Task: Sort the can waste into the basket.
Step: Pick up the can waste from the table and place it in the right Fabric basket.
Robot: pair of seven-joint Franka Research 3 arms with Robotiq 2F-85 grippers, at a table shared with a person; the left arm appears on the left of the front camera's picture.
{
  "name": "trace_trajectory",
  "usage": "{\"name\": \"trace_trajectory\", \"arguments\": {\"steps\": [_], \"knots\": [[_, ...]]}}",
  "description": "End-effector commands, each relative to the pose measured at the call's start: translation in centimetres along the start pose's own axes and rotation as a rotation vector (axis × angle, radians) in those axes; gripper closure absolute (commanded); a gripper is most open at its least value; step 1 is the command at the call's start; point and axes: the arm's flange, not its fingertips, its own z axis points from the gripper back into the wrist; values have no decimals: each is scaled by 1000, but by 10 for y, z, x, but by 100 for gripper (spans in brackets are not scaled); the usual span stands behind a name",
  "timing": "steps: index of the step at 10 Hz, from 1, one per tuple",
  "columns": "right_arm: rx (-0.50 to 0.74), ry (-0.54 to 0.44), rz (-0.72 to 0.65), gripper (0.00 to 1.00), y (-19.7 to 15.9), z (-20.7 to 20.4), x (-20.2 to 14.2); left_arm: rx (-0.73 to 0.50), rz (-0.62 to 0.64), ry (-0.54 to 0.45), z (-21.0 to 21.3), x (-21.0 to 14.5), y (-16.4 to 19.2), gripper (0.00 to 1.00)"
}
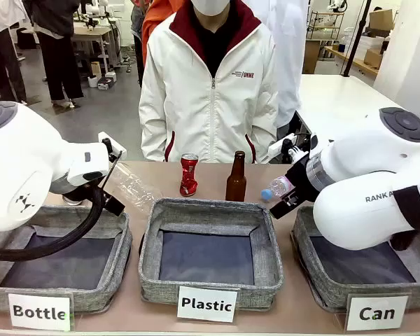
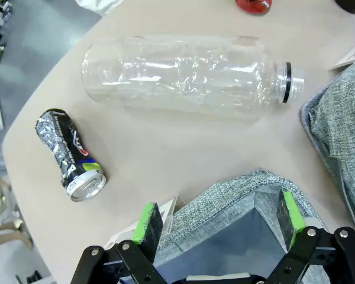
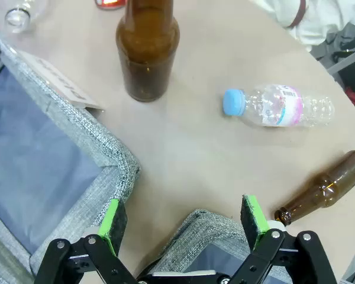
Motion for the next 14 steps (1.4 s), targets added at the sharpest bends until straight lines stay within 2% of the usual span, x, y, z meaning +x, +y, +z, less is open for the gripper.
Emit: {"name": "trace_trajectory", "arguments": {"steps": [1, 14], "knots": [[0, 0, 0, 0, 0, 0, 0, 0, 0, 0, 0, 0, 0, 0], [0, 0, 0, 0, 0, 0, 0, 0, 0, 0, 0, 0, 0, 0]]}}
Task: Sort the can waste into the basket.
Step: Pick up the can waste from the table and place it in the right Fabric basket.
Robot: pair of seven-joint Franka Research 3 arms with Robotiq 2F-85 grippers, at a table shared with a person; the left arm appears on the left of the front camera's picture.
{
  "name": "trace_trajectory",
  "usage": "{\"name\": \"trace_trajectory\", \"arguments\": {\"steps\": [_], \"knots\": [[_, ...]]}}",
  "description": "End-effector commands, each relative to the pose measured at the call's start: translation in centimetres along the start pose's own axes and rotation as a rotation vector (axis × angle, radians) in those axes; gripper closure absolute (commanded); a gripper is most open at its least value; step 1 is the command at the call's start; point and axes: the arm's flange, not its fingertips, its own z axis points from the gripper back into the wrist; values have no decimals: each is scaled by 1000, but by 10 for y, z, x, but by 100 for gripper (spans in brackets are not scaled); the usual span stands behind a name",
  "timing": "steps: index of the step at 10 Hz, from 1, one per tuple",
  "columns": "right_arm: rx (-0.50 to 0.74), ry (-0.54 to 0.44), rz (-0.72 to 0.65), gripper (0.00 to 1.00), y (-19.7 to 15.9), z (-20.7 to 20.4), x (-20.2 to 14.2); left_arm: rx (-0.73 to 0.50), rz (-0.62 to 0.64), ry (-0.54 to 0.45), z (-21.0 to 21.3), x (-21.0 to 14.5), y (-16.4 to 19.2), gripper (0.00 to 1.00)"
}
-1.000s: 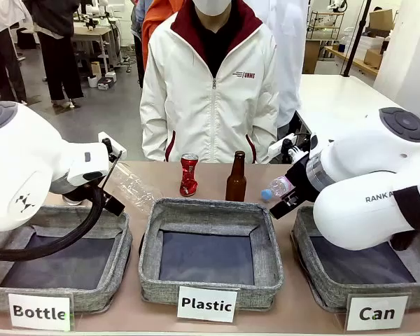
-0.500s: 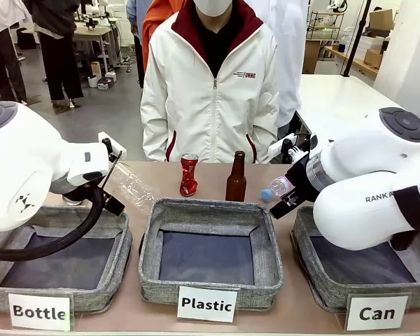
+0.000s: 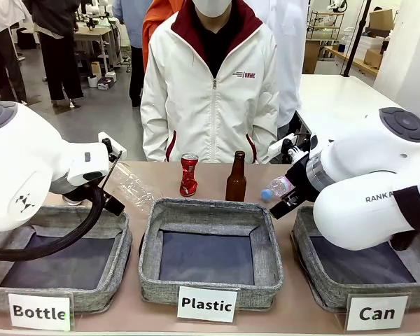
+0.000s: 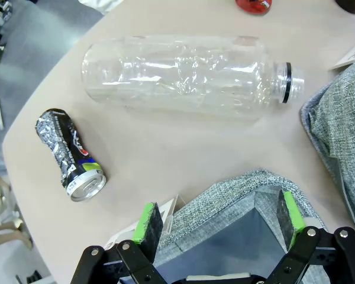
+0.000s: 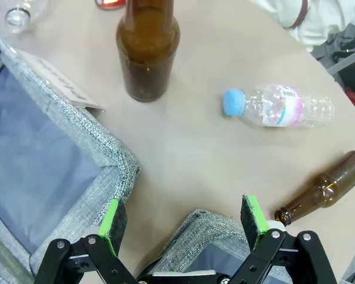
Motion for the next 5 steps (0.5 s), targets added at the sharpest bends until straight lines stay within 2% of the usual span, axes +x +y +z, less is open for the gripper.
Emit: {"name": "trace_trajectory", "arguments": {"steps": [1, 2, 4, 5], "knots": [[0, 0, 0, 0, 0, 0, 0, 0, -1, 0, 0, 0, 0, 0], [-11, 22, -8, 0, -3, 11, -2, 0, 0, 0, 0, 0, 0, 0], [79, -31, -54, 0, -28, 79, -8, -280, 26, -72, 60, 9, -2, 0], [123, -97, -110, 0, -50, 124, -23, -286, 255, -105, 100, 14, 2, 0]]}}
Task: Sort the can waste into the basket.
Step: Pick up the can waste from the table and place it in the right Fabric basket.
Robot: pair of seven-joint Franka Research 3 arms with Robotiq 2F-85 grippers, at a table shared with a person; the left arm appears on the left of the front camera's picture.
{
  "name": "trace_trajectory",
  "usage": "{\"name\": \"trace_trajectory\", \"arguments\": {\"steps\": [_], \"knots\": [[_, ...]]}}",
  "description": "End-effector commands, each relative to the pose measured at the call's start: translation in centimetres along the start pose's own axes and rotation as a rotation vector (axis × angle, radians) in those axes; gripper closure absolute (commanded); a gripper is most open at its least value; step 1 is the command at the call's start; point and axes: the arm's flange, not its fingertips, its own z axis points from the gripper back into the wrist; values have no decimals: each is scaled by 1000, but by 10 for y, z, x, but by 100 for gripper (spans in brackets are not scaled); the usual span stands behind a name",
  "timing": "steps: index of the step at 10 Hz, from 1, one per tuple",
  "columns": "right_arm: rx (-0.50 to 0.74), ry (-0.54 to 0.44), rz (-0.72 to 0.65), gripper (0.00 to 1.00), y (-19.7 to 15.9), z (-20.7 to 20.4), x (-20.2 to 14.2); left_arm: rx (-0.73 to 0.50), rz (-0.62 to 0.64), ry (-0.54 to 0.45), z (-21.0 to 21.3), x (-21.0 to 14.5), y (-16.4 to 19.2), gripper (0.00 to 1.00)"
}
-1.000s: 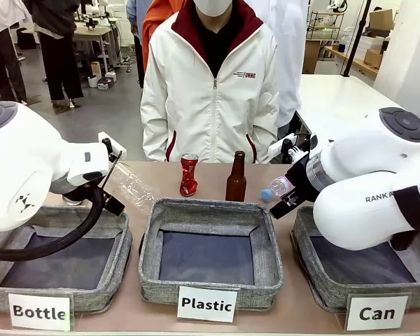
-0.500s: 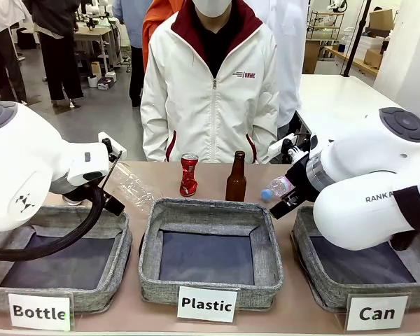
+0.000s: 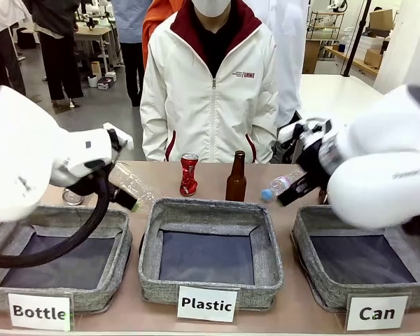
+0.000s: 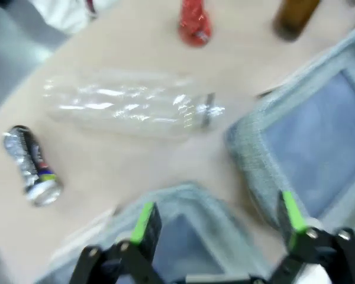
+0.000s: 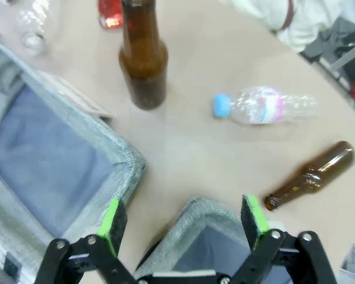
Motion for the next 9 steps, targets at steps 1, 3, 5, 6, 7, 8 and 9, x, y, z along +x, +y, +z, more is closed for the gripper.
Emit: {"name": "trace_trajectory", "arguments": {"steps": [1, 3, 5, 6, 7, 8, 9], "knots": [[220, -116, -142, 0, -49, 112, -53, -198, 175, -62, 92, -6, 15, 0], [374, -220, -399, 0, -94, 159, -111, -357, 285, -150, 156, -42, 43, 0], [467, -300, -533, 0, -151, 168, -185, -415, 519, -348, 212, -97, 106, 0], [495, -356, -655, 0, -178, 170, -223, -344, 683, -437, 230, -142, 144, 0], [515, -411, -767, 0, -196, 170, -251, -319, 861, -508, 237, -184, 166, 0], [531, -470, -846, 0, -204, 169, -272, -313, 995, -566, 234, -214, 180, 0], [498, -493, -897, 0, -205, 167, -279, -325, 1102, -640, 226, -229, 174, 0]]}}
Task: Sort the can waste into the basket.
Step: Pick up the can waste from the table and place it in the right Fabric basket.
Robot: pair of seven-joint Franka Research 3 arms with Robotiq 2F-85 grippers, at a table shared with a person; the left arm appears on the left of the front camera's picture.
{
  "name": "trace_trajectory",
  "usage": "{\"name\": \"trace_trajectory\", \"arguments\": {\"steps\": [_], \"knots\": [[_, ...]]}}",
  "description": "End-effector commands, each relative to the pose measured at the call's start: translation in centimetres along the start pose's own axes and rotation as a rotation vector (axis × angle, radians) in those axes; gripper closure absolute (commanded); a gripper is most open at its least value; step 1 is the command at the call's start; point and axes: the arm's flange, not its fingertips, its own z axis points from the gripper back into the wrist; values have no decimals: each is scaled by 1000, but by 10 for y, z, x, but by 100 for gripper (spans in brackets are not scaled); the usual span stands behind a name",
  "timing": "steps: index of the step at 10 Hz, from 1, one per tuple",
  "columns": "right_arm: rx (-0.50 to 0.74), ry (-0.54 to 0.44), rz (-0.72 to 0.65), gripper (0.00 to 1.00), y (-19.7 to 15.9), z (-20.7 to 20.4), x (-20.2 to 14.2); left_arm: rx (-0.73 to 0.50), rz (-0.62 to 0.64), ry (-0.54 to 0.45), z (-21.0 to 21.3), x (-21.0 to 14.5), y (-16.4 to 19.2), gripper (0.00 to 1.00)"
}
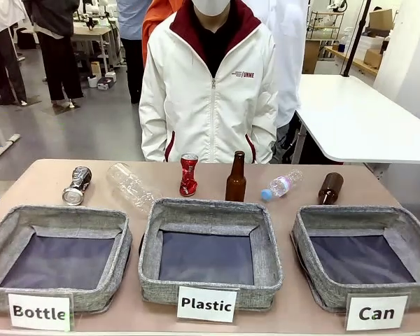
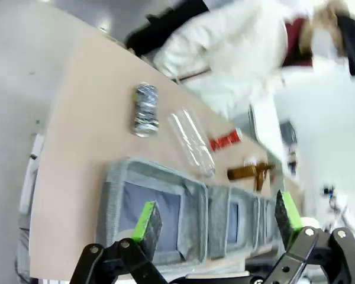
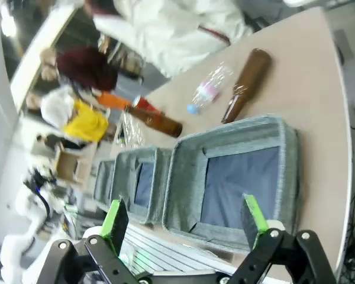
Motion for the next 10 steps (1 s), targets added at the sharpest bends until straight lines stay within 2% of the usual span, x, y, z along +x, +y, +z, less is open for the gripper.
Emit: {"name": "trace_trajectory", "arguments": {"steps": [1, 2, 3, 4, 8, 9, 10], "knots": [[24, -72, 4, 0, 11, -39, -21, 3, 152, -181, -45, -80, 22, 0], [20, -120, -27, 0, 13, -43, -19, 18, 179, -190, -51, -80, 17, 0], [-32, -131, -14, 0, 17, -49, -17, 15, 99, -83, 12, 6, 22, 0], [20, -69, -57, 0, -10, -3, 6, 15, 99, -83, 12, 6, 22, 0], [20, -69, -57, 0, -10, -3, 6, 26, 121, -82, 8, 4, 21, 0], [20, -69, -57, 0, -10, -3, 6, 138, 31, -42, -1, 4, 3, 0], [20, -69, -57, 0, -10, -3, 6, 195, -51, 51, -15, 7, -10, 0]]}}
